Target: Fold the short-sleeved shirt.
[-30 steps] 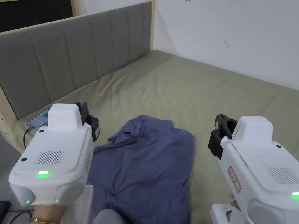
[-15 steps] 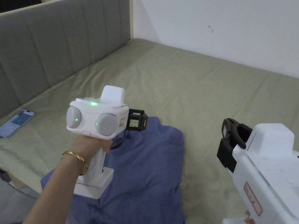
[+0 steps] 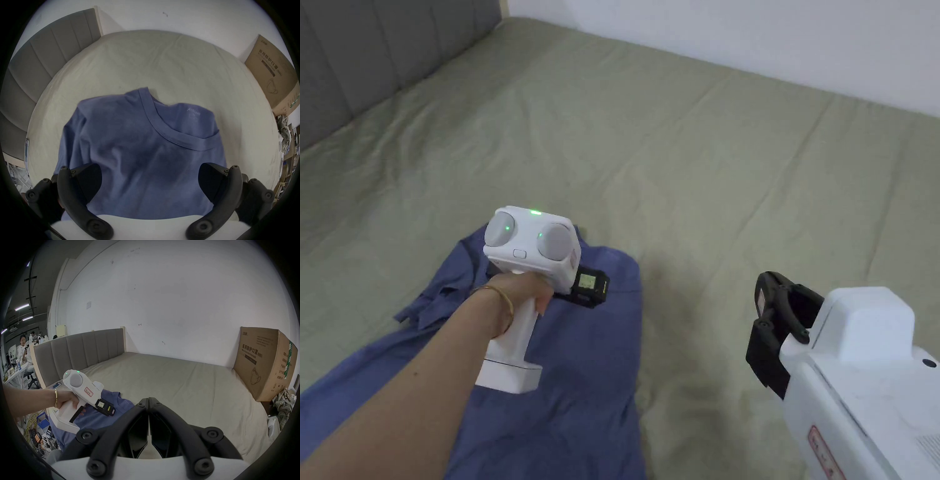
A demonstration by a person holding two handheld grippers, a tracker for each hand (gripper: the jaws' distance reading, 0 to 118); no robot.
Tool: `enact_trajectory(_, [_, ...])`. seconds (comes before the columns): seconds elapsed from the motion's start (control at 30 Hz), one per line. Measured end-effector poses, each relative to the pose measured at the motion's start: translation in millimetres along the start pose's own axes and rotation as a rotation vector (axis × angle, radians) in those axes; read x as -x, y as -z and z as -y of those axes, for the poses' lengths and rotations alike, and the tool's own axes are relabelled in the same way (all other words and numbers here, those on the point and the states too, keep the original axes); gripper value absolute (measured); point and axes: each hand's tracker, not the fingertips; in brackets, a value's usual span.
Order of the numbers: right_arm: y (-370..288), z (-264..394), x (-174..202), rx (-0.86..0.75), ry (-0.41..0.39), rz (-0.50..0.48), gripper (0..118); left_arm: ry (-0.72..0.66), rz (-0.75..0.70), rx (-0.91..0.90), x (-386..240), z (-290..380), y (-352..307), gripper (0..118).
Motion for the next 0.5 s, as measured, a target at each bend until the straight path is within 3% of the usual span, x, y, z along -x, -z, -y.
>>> enact_trajectory(0.13, [5.9,4.7,-8.3,0.020,0.016,0.011,0,0.076,-0.057,0.046,-12.8,0.3,14.0,118])
enact_trajectory(0.23, [6.2,6.0,-10.1,0.022,0.023,0.016,0,0.058,-0.038,0.073,-12.0,0.4,14.9,116])
enact_trajectory(0.3, [5.1,8.3,-11.2,0.023,0.019,0.013,0,-0.046,0.079,0.086,-5.6,1.2,7.9,85])
enact_trajectory(0.37, [4.9,10.2,-11.4,0.030,0.012,0.014,0,-0.041,0.037,0.075,-9.5,2.5,-0.8,59])
enact_trajectory(0.4, [3.8,11.5,-11.3,0.033,0.014,0.014,0,0.025,0.019,0.064,-11.8,4.9,-2.8,40])
enact_trajectory(0.43, [2.6,12.9,-11.3,0.037,0.021,0.017,0,0.067,0.008,0.058,-9.7,5.6,-3.5,11])
enact_trajectory(0.47, [0.9,14.2,-11.2,0.039,0.032,0.018,0,0.058,-0.004,0.062,-8.1,8.8,-4.3,3])
enact_trajectory(0.5, [-0.8,14.9,-11.0,0.041,0.042,0.019,0,0.026,0.024,0.041,-5.2,12.5,-7.4,3])
